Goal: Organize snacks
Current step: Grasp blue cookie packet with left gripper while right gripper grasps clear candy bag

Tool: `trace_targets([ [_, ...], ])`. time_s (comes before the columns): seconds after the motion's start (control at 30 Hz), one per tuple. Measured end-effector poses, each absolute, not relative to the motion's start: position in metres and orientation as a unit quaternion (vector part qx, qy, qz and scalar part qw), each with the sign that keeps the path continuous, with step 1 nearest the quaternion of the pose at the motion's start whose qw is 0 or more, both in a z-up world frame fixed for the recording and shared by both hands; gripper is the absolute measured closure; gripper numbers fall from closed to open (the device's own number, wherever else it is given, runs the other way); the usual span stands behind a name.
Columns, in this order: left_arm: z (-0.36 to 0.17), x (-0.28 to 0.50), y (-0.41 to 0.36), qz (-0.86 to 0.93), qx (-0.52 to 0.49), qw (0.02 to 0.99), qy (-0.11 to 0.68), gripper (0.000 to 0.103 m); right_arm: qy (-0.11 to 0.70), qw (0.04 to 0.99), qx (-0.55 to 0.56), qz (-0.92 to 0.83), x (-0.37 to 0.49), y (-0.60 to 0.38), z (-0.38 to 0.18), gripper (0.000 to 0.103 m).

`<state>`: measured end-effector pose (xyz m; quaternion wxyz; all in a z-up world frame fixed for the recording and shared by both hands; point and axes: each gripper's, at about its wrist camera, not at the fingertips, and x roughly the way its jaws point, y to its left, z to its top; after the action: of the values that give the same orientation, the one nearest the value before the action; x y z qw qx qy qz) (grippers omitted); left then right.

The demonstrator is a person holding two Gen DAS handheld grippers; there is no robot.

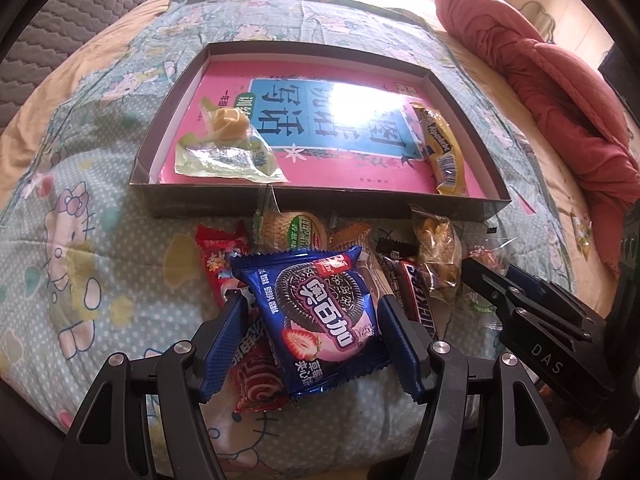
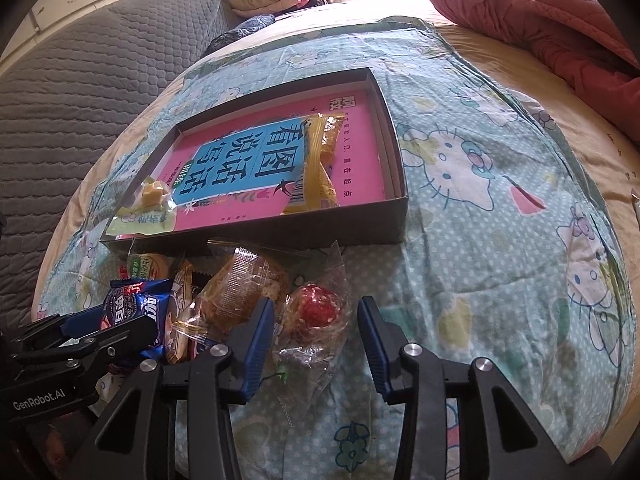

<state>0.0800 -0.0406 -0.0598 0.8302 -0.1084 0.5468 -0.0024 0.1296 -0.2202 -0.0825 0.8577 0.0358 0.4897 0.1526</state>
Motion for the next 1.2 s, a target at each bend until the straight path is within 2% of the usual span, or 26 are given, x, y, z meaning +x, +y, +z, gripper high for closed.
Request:
trace_targets([
  [0.1,-0.062,0.081,-0.042,-0.001,-0.106,0.829,0.549,0.034,0.489,0.858,0.033,0.154,0.13,-0.219,-0.083,0.059],
  [0.2,-0.063,0.083,-0.045,-0.008,-0.1,0.828,0.551,0.045,0.491,0.855,0.048,0.159,0.131,-0.223,-0.083,0.063],
  [0.27,-0.063,0.083,-0.047,-0.013,-0.094,0.828,0.552,0.048,0.489,0.856,0.054,0.158,0.131,-0.225,-0.082,0.064],
  [0.57,-0.061,0.079,-0.044,-0.019,-0.092,0.833,0.545,0.051,0.473,0.866,0.055,0.154,0.128,-0.229,-0.073,0.068],
  [1.2,-0.036,0.069,-0.031,-0.013,-0.093,0.854,0.512,0.051,0.429,0.887,0.061,0.162,0.123,-0.233,-0.052,0.068],
])
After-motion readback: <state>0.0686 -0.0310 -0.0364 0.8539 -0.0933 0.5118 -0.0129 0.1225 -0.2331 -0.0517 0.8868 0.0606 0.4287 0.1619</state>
